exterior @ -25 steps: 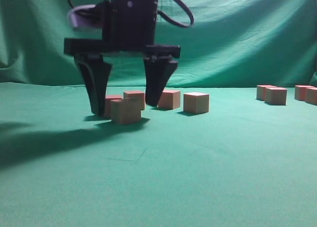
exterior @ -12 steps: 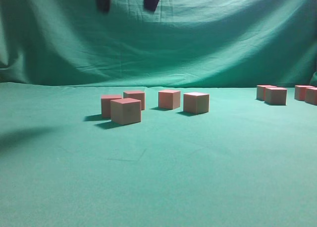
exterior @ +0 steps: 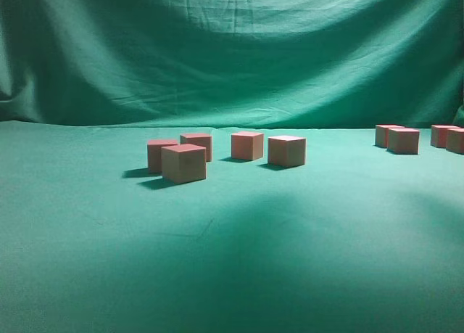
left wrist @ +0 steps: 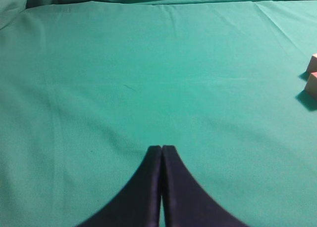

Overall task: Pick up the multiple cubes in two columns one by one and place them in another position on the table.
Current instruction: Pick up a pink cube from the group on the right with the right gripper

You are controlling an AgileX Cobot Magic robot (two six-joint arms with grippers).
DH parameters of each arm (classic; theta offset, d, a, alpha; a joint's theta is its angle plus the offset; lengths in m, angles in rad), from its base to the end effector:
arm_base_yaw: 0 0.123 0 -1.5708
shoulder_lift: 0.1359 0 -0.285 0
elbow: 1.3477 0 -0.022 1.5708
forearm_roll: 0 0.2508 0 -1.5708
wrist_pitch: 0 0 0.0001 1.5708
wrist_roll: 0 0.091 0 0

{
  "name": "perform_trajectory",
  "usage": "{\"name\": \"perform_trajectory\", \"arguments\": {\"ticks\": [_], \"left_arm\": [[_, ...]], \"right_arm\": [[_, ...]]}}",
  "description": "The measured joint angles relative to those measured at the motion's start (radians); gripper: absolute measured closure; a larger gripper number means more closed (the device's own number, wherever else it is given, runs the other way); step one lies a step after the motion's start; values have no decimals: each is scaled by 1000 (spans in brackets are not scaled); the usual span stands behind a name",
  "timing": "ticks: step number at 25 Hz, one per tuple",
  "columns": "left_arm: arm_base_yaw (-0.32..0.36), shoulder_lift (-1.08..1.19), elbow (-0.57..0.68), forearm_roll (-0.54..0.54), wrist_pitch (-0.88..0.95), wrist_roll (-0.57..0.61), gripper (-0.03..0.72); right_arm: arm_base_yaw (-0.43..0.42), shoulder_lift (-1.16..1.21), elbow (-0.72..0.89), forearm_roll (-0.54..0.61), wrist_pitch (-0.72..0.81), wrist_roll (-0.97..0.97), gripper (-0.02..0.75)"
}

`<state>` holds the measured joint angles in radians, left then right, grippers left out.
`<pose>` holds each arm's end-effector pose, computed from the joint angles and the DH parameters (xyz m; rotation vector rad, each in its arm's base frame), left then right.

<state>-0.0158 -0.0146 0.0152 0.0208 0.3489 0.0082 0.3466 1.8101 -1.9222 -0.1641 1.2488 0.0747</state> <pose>0.0529 -0.0002 0.1774 0.0349 1.8327 0.0149 0.3725 0.1195 0.3816 -0.3655 2.5716 -0.0709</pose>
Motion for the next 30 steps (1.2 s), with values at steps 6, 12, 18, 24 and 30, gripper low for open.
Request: {"name": "perform_trajectory", "arguments": {"ticks": [6, 12, 18, 24, 30], "left_arm": [[0, 0, 0, 0, 0, 0, 688], [0, 0, 0, 0, 0, 0, 688], [0, 0, 0, 0, 0, 0, 688], [0, 0, 0, 0, 0, 0, 688], [0, 0, 0, 0, 0, 0, 688]], "right_arm": [[-162, 0, 258, 19, -12, 2, 176], [-235, 0, 458, 34, -157, 2, 176], [-266, 53, 513, 36, -276, -7, 176], [-295, 141, 515, 38, -377, -13, 176], [-313, 195, 515, 86, -472, -39, 176]]}}
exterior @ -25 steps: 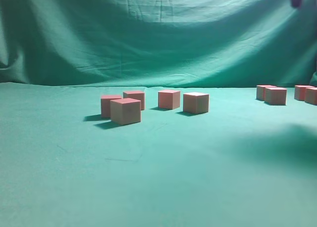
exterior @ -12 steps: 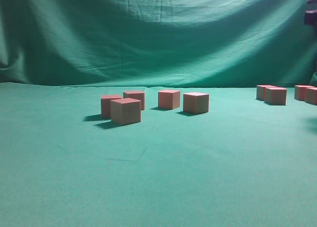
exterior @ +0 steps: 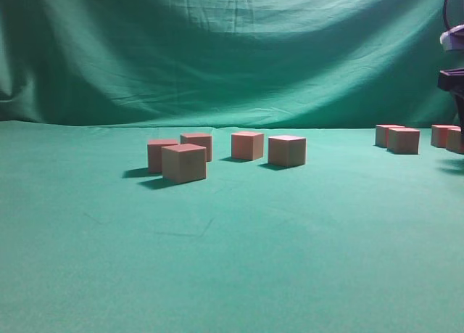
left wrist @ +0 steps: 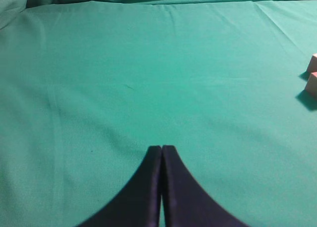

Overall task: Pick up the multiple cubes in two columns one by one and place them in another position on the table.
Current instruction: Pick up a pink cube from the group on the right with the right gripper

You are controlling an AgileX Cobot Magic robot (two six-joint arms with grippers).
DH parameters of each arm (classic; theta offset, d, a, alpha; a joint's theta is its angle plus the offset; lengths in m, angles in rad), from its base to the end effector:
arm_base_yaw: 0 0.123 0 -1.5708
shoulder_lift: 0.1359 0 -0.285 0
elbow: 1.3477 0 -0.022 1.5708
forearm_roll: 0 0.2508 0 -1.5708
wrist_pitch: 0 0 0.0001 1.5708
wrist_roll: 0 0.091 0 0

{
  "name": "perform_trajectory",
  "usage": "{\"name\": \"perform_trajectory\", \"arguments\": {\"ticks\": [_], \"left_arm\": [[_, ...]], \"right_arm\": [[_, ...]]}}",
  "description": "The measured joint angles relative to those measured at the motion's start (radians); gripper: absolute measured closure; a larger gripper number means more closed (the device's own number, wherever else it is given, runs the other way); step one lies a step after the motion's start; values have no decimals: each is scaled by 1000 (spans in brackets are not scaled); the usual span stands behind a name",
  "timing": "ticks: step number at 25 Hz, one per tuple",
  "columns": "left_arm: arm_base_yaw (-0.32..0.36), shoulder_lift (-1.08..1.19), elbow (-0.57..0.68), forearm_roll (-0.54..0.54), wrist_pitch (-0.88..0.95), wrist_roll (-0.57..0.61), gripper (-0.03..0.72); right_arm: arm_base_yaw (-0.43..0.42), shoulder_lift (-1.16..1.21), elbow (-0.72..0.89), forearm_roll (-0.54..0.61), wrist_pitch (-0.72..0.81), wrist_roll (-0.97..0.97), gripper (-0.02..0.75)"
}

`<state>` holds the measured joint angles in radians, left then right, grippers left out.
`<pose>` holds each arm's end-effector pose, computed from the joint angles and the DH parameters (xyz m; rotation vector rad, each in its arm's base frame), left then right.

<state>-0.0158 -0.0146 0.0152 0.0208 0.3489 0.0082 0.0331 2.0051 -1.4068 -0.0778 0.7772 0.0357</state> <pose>0.0529 -0.0002 0.1774 0.0349 1.8327 0.0149 0.4087 0.0086 0.1722 -0.0644 2.8556 -0.0752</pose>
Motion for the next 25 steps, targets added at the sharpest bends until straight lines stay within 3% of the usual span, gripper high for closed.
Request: {"name": "perform_trajectory", "arguments": {"ticks": [8, 9, 12, 16, 17, 18, 25], "left_arm": [[0, 0, 0, 0, 0, 0, 688], [0, 0, 0, 0, 0, 0, 688], [0, 0, 0, 0, 0, 0, 688], [0, 0, 0, 0, 0, 0, 688], [0, 0, 0, 0, 0, 0, 688], [0, 0, 0, 0, 0, 0, 688], [0, 0, 0, 0, 0, 0, 688]], "right_arm": [[-3, 19, 0, 29, -41, -7, 176], [-3, 20, 0, 29, -40, -7, 240], [-3, 38, 0, 29, -40, -8, 323], [-3, 39, 0, 36, -40, -8, 378], [-3, 39, 0, 36, -38, -8, 449], [-3, 39, 0, 36, -36, -8, 473], [-3, -61, 0, 64, 40, -8, 465]]}}
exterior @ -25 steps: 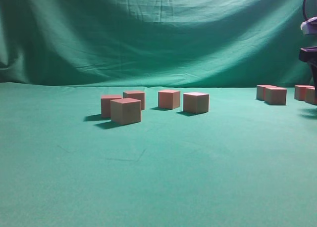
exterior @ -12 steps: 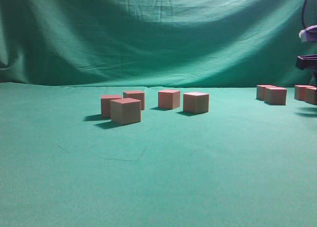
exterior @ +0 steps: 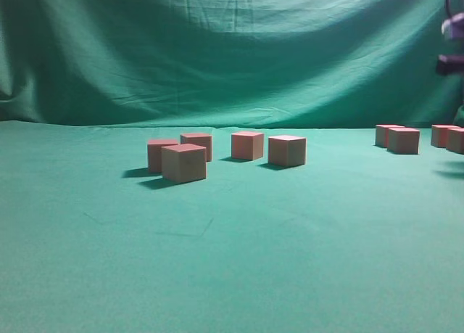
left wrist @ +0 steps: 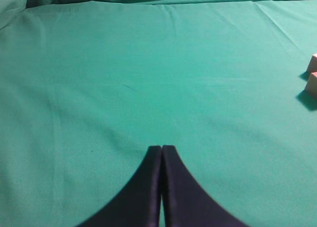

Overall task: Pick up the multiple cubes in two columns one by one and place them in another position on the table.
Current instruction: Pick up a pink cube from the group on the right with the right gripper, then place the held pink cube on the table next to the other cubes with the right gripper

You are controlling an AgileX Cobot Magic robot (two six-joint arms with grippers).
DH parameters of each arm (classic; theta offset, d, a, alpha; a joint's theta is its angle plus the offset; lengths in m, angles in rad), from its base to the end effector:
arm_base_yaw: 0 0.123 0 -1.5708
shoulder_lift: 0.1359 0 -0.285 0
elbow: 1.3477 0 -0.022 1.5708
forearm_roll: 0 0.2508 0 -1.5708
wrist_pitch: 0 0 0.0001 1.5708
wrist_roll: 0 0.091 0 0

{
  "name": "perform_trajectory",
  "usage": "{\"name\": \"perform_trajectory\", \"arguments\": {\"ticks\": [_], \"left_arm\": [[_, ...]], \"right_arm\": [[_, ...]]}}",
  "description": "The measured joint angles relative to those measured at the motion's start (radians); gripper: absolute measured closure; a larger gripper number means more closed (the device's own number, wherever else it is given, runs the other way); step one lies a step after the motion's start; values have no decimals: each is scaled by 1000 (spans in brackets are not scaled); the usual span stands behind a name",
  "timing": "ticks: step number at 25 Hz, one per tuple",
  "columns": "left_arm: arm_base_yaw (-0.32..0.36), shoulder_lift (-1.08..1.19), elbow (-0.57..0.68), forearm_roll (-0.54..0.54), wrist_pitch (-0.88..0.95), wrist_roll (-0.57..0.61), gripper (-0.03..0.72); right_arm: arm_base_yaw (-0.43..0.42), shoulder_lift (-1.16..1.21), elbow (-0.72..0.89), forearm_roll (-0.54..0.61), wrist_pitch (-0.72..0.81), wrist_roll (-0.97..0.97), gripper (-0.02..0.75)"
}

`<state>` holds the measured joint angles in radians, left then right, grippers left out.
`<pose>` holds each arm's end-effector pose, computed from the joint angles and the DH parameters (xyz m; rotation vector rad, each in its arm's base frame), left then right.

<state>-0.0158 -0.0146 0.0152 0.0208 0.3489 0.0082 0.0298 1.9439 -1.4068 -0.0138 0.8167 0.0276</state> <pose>0.0529 -0.0002 0.1774 0.0349 1.8327 0.0149 0.4013 0.0110 0.1958 -0.0143 2.8372 -0.0038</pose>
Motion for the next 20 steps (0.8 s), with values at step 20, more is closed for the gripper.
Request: {"name": "perform_trajectory", "arguments": {"ticks": [20], "left_arm": [[0, 0, 0, 0, 0, 0, 688]], "right_arm": [[646, -319, 10, 20, 229, -174, 465]]}}
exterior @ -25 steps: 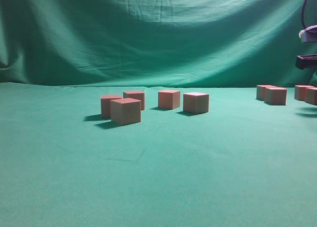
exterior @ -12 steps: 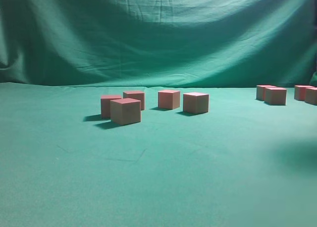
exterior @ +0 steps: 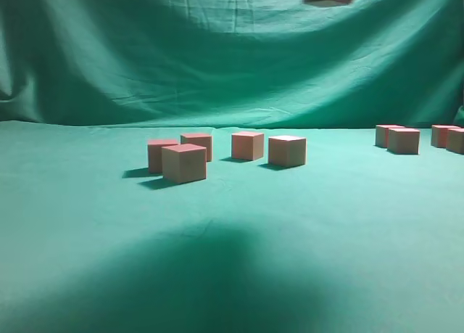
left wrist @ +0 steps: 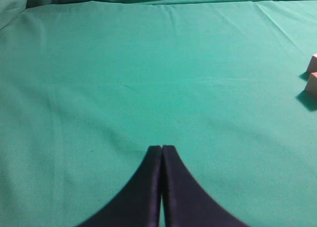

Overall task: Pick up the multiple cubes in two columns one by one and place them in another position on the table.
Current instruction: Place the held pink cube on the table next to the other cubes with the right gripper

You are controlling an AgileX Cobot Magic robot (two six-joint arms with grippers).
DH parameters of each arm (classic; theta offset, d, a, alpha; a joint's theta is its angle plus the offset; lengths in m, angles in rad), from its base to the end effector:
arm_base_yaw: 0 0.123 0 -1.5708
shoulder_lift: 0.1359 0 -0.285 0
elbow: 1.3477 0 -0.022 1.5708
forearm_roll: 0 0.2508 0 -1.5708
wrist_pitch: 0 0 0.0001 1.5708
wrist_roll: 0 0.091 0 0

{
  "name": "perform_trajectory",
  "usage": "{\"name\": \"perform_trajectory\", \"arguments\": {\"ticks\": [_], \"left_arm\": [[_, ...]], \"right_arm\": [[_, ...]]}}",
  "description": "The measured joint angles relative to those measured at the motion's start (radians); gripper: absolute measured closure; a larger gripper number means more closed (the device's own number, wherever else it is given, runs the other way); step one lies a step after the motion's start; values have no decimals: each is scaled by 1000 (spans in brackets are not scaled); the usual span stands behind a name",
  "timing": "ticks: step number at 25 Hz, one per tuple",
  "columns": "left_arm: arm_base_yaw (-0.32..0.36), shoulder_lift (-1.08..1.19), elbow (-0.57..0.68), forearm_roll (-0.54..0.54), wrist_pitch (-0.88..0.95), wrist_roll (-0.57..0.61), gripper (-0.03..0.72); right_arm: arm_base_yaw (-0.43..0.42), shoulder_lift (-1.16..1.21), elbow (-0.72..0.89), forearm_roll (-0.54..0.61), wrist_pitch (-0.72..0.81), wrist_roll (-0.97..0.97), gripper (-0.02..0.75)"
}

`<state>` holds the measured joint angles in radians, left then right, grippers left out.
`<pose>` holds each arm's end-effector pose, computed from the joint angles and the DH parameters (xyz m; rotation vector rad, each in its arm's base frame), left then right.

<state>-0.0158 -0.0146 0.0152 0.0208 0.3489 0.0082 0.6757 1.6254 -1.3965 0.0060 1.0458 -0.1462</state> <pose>0.0529 -0.0002 0.1774 0.0349 1.8327 0.0149 0.2644 0.2126 0.3048 -1.1038 2.5399 0.1483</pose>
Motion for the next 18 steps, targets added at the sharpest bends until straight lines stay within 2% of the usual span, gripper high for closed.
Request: {"name": "perform_trajectory", "arguments": {"ticks": [3, 6, 18], "left_arm": [[0, 0, 0, 0, 0, 0, 688], [0, 0, 0, 0, 0, 0, 688], [0, 0, 0, 0, 0, 0, 688]], "right_arm": [[79, 35, 3, 0, -17, -48, 465], [113, 78, 4, 2, -27, -84, 465], [123, 284, 4, -20, -98, -147, 465]]}}
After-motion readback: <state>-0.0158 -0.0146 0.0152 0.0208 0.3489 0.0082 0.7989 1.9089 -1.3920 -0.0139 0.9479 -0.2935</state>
